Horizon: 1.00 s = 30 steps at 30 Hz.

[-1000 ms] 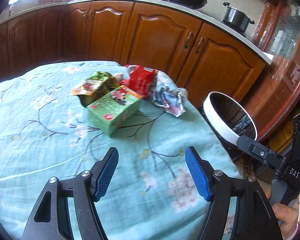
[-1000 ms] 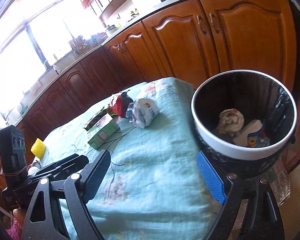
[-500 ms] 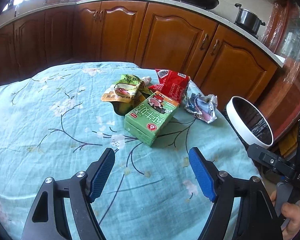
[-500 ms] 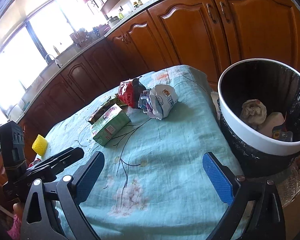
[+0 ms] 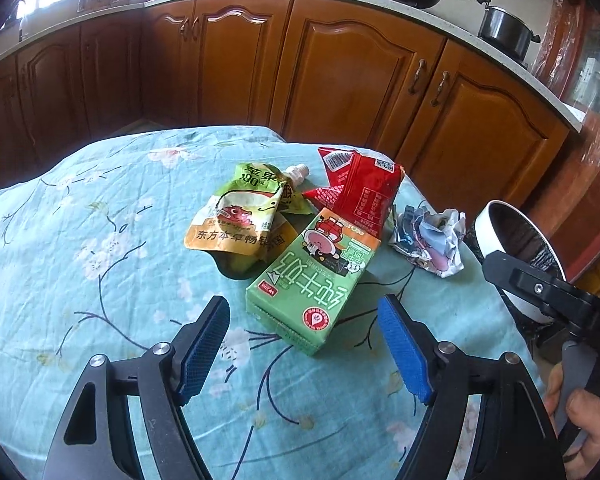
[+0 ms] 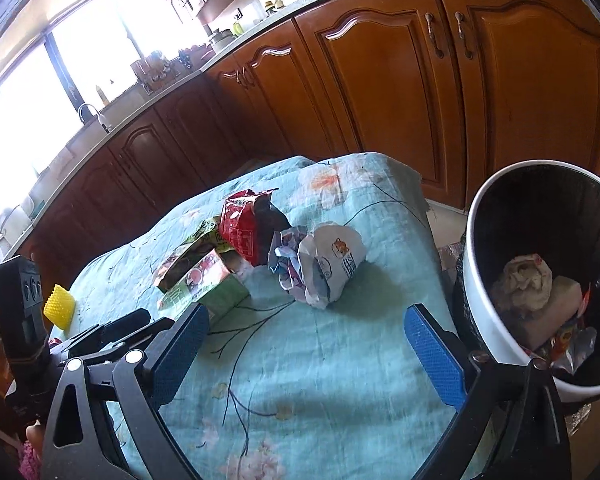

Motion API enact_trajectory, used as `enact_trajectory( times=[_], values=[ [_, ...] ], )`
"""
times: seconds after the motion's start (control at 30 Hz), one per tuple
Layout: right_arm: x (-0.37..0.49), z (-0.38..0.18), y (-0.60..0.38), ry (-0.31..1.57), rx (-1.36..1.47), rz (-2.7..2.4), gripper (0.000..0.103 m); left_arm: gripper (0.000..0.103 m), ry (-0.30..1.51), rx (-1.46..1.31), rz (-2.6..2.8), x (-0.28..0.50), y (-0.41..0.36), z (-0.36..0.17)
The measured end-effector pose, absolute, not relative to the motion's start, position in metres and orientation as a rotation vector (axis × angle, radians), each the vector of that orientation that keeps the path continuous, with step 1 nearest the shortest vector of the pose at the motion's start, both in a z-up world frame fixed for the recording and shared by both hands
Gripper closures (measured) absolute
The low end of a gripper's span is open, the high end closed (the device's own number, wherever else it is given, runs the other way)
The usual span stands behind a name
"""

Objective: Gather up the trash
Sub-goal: 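Move both open tools back toward the carton and foil wrapper, then grasp the green milk carton with the left tool while the right tool grasps the foil wrapper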

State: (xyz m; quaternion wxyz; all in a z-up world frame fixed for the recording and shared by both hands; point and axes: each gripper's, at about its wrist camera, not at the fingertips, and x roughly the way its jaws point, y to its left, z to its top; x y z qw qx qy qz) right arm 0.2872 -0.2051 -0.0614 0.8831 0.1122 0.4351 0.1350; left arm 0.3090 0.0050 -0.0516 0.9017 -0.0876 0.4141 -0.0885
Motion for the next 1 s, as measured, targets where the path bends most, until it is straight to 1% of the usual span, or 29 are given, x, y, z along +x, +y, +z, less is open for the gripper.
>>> enact_trajectory(
  times=[0.17,0.2,0.23,0.27,0.3,0.33,0.37,0.4,0.43,0.47,0.53,0.6,1.0],
  values=[
    [0.309,-0.074,-0.201,0.928,0.223,0.273,0.011,0.027,0.866,-0.167,-0.185,0.32,-0.002,-0.057],
    [0.311,-0.076,-0.201,0.932,0.226,0.27,0.015,0.027,0.867,-0.164,-0.187,0.321,-0.004,-0.059],
    [0.314,-0.079,-0.202,0.934,0.226,0.265,0.021,0.029,0.869,-0.155,-0.186,0.322,-0.007,-0.06],
    [0.316,-0.081,-0.202,0.937,0.226,0.26,0.024,0.031,0.878,-0.141,-0.187,0.324,-0.01,-0.063],
    [0.319,-0.083,-0.202,0.944,0.225,0.255,0.031,0.034,0.887,-0.124,-0.189,0.324,-0.013,-0.065],
    [0.321,-0.086,-0.203,0.951,0.229,0.255,0.044,0.046,0.896,-0.107,-0.191,0.324,-0.016,-0.067],
    [0.322,-0.088,-0.204,0.957,0.235,0.258,0.051,0.052,0.908,-0.098,-0.197,0.324,-0.019,-0.07],
    [0.321,-0.089,-0.204,0.962,0.237,0.257,0.067,0.052,0.908,-0.093,-0.202,0.323,-0.02,-0.07],
    [0.32,-0.089,-0.205,0.961,0.238,0.258,0.074,0.053,0.901,-0.087,-0.205,0.321,-0.021,-0.07],
    [0.317,-0.088,-0.207,0.952,0.239,0.258,0.074,0.053,0.896,-0.083,-0.21,0.318,-0.022,-0.069],
    [0.308,-0.083,-0.211,0.922,0.24,0.248,0.08,0.053,0.886,-0.089,-0.216,0.313,-0.022,-0.067],
    [0.3,-0.077,-0.216,0.904,0.25,0.253,0.081,0.053,0.874,-0.106,-0.219,0.305,-0.02,-0.064],
    [0.238,-0.049,-0.241,0.85,0.287,0.282,0.081,0.053,0.856,-0.194,-0.283,0.26,-0.025,-0.055]
  ],
)
